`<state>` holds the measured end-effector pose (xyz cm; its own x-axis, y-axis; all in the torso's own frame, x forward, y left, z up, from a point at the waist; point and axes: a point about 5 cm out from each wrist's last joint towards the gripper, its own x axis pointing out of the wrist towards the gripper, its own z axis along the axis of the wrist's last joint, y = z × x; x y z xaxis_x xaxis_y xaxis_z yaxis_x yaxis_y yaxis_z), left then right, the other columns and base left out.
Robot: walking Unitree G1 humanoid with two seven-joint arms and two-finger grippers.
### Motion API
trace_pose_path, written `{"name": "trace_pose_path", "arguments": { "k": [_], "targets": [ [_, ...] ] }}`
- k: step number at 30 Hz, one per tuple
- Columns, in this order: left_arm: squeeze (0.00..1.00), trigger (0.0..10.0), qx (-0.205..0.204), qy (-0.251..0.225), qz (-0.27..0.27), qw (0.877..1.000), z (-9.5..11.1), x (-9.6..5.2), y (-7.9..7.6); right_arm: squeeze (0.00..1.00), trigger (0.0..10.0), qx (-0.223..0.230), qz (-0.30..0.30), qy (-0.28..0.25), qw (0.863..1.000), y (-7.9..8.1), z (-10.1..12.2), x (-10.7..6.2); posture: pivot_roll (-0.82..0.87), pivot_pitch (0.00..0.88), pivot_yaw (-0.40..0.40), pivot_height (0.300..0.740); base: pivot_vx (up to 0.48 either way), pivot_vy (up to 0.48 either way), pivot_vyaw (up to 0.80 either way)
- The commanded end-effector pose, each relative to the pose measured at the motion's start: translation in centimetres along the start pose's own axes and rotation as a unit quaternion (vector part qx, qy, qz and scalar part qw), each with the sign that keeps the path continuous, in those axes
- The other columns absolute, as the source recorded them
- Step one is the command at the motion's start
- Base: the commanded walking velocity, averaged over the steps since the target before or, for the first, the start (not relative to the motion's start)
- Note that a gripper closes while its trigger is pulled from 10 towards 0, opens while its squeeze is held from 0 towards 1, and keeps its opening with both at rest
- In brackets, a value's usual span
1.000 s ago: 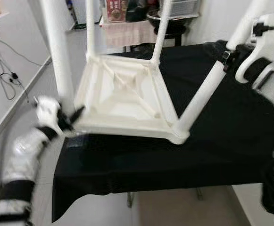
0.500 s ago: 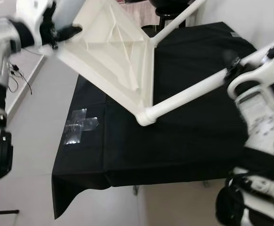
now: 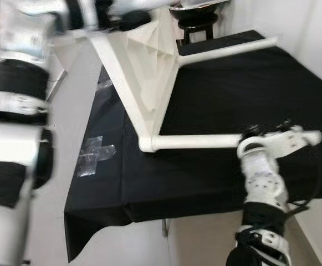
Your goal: Building children table
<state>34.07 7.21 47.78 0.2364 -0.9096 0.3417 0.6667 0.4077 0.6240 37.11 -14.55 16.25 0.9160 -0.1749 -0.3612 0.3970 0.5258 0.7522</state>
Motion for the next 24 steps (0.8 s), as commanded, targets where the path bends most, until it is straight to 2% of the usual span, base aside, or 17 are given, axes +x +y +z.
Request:
{"name": "trace_pose_path", "arguments": {
  "k": [1, 5, 6, 7, 8, 9, 13, 23, 24],
  "targets": [
    [1.00, 10.0, -0.006, -0.010, 0.011, 1.000, 0.5, -0.6, 0.5, 0.00, 0.0, -0.146, -0.032, 0.248, 0.957, -0.4, -13.8, -2.8, -0.02, 0.207, 0.160, 0.740, 0.000, 0.000, 0.00],
    [1.00, 10.0, -0.014, -0.018, 0.016, 1.000, 0.7, -0.7, 0.7, 0.00, 0.0, -0.141, -0.041, 0.224, 0.963, -0.2, -13.4, -2.2, -0.02, 0.220, 0.160, 0.740, 0.000, 0.000, 0.00],
    [1.00, 10.0, -0.016, -0.020, 0.014, 1.000, 0.8, -0.8, 0.6, 0.00, 1.2, -0.139, -0.044, 0.213, 0.966, -0.1, -12.9, -1.8, -0.02, 0.223, 0.160, 0.740, 0.000, 0.000, 0.00],
    [1.00, 10.0, -0.018, -0.023, 0.010, 1.000, 0.8, -1.0, 0.6, 0.07, 9.1, -0.141, -0.047, 0.196, 0.969, -0.1, -12.2, -1.3, -0.02, 0.224, 0.159, 0.740, 0.000, 0.000, 0.00],
    [1.00, 10.0, -0.018, -0.023, 0.010, 1.000, 0.8, -1.0, 0.6, 0.07, 9.1, -0.141, -0.047, 0.196, 0.969, -0.1, -12.2, -1.3, -0.02, 0.224, 0.159, 0.740, 0.000, 0.000, 0.00],
    [1.00, 10.0, -0.023, -0.026, 0.007, 0.999, 0.9, -1.2, 0.6, 1.00, 10.0, -0.138, -0.067, 0.171, 0.973, -0.4, -11.1, -0.7, -0.02, 0.226, 0.154, 0.740, 0.000, 0.000, 0.00],
    [1.00, 10.0, -0.032, -0.033, -0.007, 0.999, 0.9, -1.8, 0.2, 1.00, 10.0, -0.110, -0.110, 0.119, 0.981, -1.0, -8.3, 0.6, -0.02, 0.230, 0.142, 0.740, 0.000, 0.000, 0.00],
    [1.00, 10.0, -0.036, -0.037, -0.029, 0.998, 1.2, -2.2, -0.2, 1.00, 10.0, -0.094, -0.117, 0.087, 0.985, -0.7, -5.9, 1.6, -0.04, 0.224, 0.129, 0.740, 0.000, 0.000, 0.00],
    [0.59, 10.0, -0.032, -0.041, -0.029, 0.998, 1.6, -2.1, -0.1, 1.00, 10.0, -0.096, -0.117, 0.086, 0.985, -0.8, -6.0, 1.6, -0.03, 0.219, 0.127, 0.740, 0.000, 0.000, 0.00]
  ]
}}
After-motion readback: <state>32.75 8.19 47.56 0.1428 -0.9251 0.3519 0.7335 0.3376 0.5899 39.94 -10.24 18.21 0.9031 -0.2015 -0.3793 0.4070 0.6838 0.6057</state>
